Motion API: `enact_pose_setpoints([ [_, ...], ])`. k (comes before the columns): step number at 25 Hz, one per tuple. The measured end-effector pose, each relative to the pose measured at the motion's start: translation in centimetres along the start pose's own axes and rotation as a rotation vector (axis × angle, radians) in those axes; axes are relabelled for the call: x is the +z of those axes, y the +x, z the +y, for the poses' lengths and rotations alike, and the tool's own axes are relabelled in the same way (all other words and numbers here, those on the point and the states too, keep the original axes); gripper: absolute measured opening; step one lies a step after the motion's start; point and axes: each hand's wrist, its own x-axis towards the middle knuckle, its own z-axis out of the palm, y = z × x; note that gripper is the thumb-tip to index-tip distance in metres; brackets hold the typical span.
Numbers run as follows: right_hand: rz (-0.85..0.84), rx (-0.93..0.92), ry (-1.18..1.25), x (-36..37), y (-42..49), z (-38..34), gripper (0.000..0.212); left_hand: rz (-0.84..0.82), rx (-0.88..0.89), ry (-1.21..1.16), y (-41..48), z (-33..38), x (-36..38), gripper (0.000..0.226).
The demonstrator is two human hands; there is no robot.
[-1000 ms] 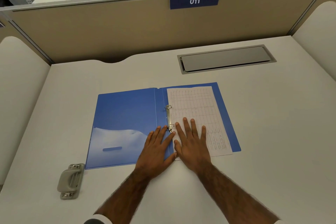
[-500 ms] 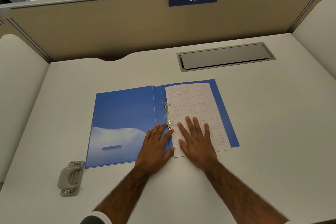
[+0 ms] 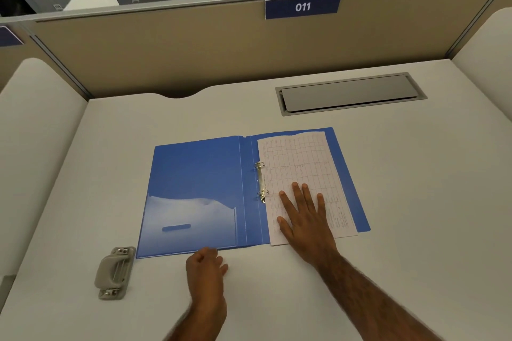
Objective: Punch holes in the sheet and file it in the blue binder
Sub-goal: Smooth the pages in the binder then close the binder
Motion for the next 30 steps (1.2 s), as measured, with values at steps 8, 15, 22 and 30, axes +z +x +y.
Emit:
enact_pose_setpoints([
  [8, -0.032, 0.014, -0.018, 0.1, -0.1, 0.1, 0.072, -0.019, -0.18, -0.478, 0.8, 1.8, -1.1, 0.04],
  [15, -0.036, 0.008, 0.024, 0.1, 0.0, 0.2, 0.073, -0.003, 0.501, 0.017, -1.7, 2.3, 0.5, 0.033],
  [22, -0.083, -0.005, 0.136, -0.2, 0.0, 0.8, 0.073, -0.381, 0.738, 0.349, -3.9, 1.8, 5.6, 0.065],
  [30, 0.276, 0.533, 1.606, -6.8, -1.1, 6.8, 0.023, -0.527, 1.194, 0.938, -1.8, -0.3, 9.1, 0.077],
])
